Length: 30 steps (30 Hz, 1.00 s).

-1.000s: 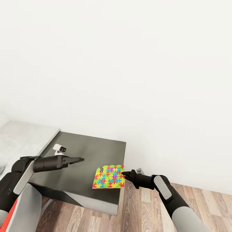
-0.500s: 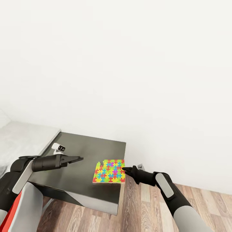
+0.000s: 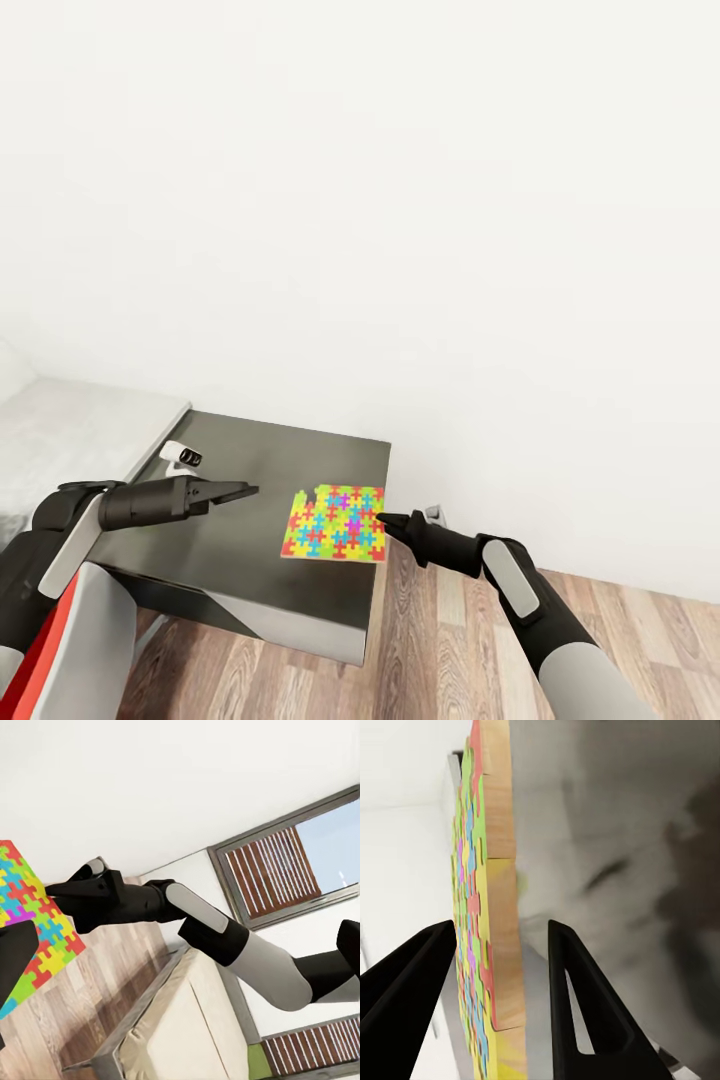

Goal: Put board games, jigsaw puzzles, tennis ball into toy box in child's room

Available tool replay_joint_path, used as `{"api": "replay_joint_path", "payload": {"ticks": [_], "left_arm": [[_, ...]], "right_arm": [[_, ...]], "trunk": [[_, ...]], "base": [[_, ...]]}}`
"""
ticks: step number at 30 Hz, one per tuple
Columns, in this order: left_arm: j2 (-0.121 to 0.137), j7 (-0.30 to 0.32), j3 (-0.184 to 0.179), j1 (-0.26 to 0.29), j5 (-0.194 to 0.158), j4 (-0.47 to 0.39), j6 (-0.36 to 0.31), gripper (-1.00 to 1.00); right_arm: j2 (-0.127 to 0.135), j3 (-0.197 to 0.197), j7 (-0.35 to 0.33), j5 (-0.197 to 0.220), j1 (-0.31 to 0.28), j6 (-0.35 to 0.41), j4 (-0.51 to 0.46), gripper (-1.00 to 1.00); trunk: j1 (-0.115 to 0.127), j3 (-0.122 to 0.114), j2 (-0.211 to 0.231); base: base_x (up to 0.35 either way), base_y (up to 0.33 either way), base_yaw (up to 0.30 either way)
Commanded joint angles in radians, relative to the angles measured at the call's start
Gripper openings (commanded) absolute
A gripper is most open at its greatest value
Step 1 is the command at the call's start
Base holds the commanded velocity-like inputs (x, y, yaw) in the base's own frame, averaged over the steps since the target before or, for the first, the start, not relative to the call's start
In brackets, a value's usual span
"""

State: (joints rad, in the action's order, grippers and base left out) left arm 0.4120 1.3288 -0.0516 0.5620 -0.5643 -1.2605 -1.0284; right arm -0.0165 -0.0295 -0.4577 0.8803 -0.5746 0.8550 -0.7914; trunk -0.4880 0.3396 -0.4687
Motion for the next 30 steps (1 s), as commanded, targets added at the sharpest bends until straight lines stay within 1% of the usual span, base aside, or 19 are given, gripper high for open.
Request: {"api": "replay_joint_path", "payload": {"ticks": [1,10,15,17,19,22,25,30], "left_arm": [[0.001,0.001,-0.001,0.001,-0.003,0.001,-0.009,1.0],[0.001,-0.003,-0.003,0.001,0.003,0.009,-0.009,1.0],[0.001,-0.003,-0.004,0.001,0.004,0.009,-0.009,1.0],[0.001,-0.003,-0.004,0.001,0.004,0.009,-0.009,1.0],[0.001,-0.003,-0.004,0.001,0.004,0.009,-0.009,1.0],[0.002,-0.003,-0.005,0.001,0.004,0.009,-0.009,1.0],[0.002,-0.003,-0.004,0.001,0.006,0.009,-0.009,1.0],[0.004,-0.003,-0.005,0.0,0.006,0.009,-0.009,1.0]], "right_arm": [[0.0,0.003,-0.004,-0.003,-0.001,0.003,0.0,-1.0],[-0.001,0.009,-0.003,0.005,0.001,0.002,0.0,-1.0],[-0.003,0.014,-0.001,0.007,0.003,0.003,-0.011,-1.0],[-0.001,0.03,-0.003,0.01,0.006,0.003,-0.039,-1.0],[-0.001,0.056,-0.015,0.013,0.006,0.004,-0.074,-1.0],[-0.002,0.072,-0.045,0.015,0.004,0.004,-0.11,-1.0],[-0.002,0.078,-0.078,0.014,0.004,0.002,-0.163,-1.0],[0.011,0.085,-0.076,0.01,0.004,0.012,-0.191,-1.0]], "trunk": [[0.003,-0.002,0.006],[0.038,-0.03,0.069],[0.038,-0.03,0.069],[0.038,-0.03,0.069],[0.038,-0.03,0.069],[0.038,-0.03,0.069],[0.038,-0.03,0.069],[0.038,-0.03,0.069]], "base": [[0.0,0.0,0.0],[0.0,0.0,0.0],[0.0,0.0,0.0],[0.0,0.0,0.0],[0.0,0.0,0.0],[0.0,0.0,0.0],[0.0,0.0,0.0],[0.0,0.0,0.0]]}}
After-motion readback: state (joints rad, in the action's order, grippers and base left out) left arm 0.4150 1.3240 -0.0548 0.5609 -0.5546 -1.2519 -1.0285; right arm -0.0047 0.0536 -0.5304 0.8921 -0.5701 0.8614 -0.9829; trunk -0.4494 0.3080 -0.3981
